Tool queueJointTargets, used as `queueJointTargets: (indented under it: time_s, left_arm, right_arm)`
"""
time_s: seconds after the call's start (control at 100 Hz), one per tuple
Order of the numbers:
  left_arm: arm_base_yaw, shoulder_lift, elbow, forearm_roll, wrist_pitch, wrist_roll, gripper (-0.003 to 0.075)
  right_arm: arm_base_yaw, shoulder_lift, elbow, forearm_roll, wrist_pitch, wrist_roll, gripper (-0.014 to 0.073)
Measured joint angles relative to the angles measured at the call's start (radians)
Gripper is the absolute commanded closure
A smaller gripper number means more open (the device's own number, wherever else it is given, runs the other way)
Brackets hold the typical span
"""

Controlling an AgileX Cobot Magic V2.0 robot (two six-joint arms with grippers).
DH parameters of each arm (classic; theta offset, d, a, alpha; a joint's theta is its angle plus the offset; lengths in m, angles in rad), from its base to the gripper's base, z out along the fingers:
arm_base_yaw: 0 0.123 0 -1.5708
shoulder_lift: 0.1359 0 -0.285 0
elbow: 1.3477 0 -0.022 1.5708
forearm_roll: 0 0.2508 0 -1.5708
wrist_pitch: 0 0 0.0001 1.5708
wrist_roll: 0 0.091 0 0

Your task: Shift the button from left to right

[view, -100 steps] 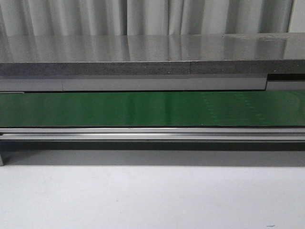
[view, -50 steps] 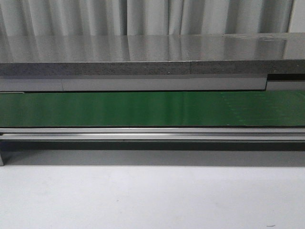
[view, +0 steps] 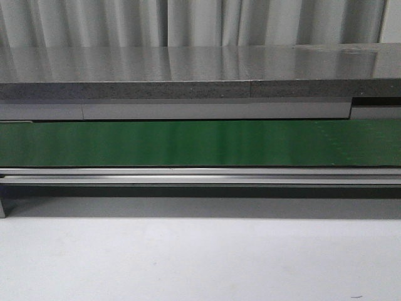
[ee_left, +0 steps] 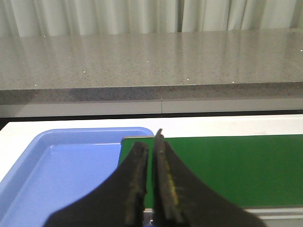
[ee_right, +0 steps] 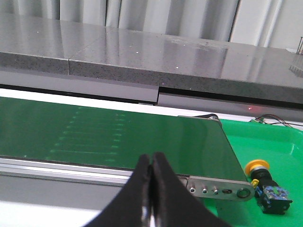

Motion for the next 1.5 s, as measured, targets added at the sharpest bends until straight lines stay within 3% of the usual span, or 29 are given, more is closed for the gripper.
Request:
queueJointTargets:
  time_s: [0.25,0.73,1.5]
  left_arm:
    - [0.000,-0.059,0.044,0.109,-0.021,-0.106,0.0715]
    - [0.000,-0.387,0.279,0.109,-0.015,-0.180,0.0715]
    - [0.000,-0.399,0.279,0.118,-0.027,-0.209,0.0715]
  right_arm:
    - [0.000,0.000,0.000,0.000,0.000,0.000,0.0662]
    - [0.000,0.000,0.000,0.000,0.000,0.000,0.0662]
    - [0.000,0.000,0.000,0.000,0.000,0.000,0.0662]
